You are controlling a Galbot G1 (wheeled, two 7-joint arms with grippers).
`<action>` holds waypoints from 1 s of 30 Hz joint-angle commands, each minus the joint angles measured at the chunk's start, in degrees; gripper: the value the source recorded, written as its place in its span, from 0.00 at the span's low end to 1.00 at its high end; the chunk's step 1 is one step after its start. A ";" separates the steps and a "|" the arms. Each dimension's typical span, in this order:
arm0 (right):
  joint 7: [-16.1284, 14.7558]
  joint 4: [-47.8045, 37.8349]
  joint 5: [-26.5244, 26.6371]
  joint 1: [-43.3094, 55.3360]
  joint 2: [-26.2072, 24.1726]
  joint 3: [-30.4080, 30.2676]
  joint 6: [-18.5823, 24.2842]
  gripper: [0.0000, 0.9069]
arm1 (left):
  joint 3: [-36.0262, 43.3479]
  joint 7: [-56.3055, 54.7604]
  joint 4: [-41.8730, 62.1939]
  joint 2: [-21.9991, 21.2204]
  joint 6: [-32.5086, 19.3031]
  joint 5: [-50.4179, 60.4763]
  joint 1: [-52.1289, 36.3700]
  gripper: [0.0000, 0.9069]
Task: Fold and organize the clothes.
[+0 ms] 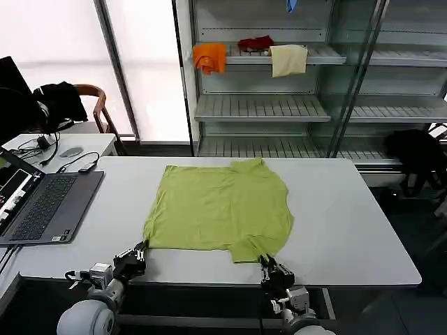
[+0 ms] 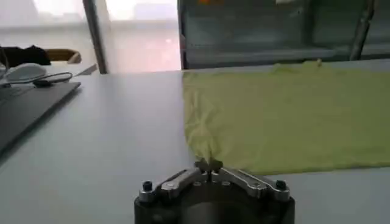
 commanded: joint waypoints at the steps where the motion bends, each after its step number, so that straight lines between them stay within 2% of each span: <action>1: 1.17 1.50 3.17 4.22 0.37 1.16 0.39 0.00 | -1.32 -0.80 -2.14 -0.32 0.03 -2.98 -3.39 0.00; 8: 2.80 -0.70 5.99 13.06 0.69 1.45 -3.54 0.00 | -1.42 -0.63 0.12 0.37 1.82 -4.37 -7.60 0.00; 16: 1.87 -8.50 5.22 19.96 1.27 0.99 -3.65 0.00 | 1.63 -1.25 4.61 0.31 4.61 -4.70 -12.49 0.01; 30: 0.92 -20.84 2.44 26.91 4.08 1.15 -2.70 0.00 | 4.89 -1.69 13.54 -0.89 4.63 -0.25 -19.65 0.01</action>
